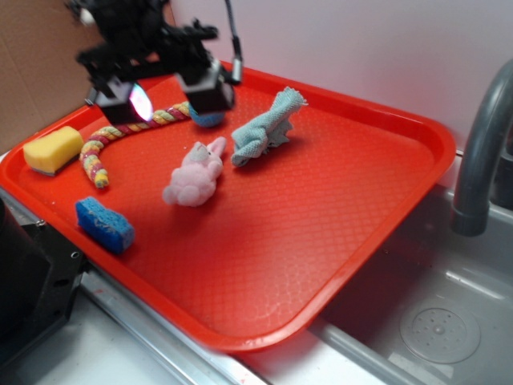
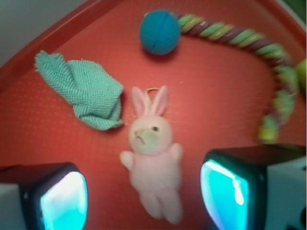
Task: Grab the pink bunny.
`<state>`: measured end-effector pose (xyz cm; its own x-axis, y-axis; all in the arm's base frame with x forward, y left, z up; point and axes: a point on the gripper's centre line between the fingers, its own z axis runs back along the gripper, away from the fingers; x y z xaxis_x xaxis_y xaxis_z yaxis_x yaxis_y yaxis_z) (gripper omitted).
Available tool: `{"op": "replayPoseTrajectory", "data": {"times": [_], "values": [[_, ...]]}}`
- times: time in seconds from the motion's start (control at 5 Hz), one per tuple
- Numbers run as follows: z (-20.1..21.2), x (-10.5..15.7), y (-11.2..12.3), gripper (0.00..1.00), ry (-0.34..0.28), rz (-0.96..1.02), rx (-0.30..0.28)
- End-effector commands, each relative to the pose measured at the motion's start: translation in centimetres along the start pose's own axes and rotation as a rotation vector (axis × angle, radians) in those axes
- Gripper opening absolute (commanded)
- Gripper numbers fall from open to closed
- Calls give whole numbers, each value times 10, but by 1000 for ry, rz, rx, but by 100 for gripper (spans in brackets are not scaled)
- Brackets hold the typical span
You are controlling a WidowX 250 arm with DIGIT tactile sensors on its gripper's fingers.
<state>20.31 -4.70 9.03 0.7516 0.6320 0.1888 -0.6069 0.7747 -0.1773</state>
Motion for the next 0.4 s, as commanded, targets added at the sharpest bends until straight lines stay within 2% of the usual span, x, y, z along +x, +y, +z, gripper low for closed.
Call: {"op": "replayPoseTrajectory", "data": {"times": [0.0,0.2], "values": [[-42,7,19,100,95,-64,125],[-67,10,30,100,151,-98,174]]}}
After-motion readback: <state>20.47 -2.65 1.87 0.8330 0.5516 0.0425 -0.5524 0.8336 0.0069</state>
